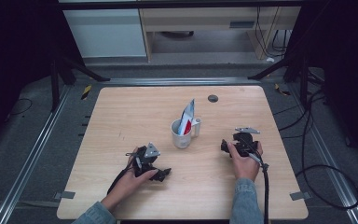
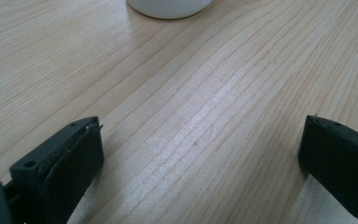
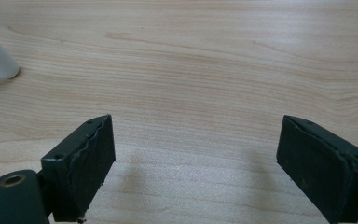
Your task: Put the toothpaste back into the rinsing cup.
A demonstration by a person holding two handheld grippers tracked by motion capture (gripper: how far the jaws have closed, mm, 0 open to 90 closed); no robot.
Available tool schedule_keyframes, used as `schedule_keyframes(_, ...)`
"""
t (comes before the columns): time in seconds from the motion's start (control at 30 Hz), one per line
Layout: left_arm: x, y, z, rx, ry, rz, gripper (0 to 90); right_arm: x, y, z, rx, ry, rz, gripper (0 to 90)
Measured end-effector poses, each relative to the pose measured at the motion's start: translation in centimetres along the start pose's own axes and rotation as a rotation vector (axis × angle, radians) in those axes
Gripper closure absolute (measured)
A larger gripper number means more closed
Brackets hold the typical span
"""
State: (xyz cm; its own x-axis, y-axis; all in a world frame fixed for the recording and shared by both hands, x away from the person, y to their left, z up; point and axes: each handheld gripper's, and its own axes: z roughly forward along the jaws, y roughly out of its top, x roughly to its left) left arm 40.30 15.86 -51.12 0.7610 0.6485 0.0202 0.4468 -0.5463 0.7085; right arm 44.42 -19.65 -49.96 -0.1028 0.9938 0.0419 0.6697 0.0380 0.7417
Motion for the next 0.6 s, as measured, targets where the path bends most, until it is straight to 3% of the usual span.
schedule_keyframes(0.23,0.0,0.0,0.0,0.000,0.000,0.001,0.0,-0.1,-1.0,0.7,-0.002,-0.034,0.006,10.9)
schedule_keyframes(0.37,0.0,0.0,0.0,0.000,0.000,0.000,0.0,0.0,-1.1,0.7,-0.013,-0.030,0.024,10.4)
schedule_keyframes(0.6,0.0,0.0,0.0,0.001,0.000,0.002,0.0,0.2,-1.1,0.9,0.015,-0.071,0.016,2.1)
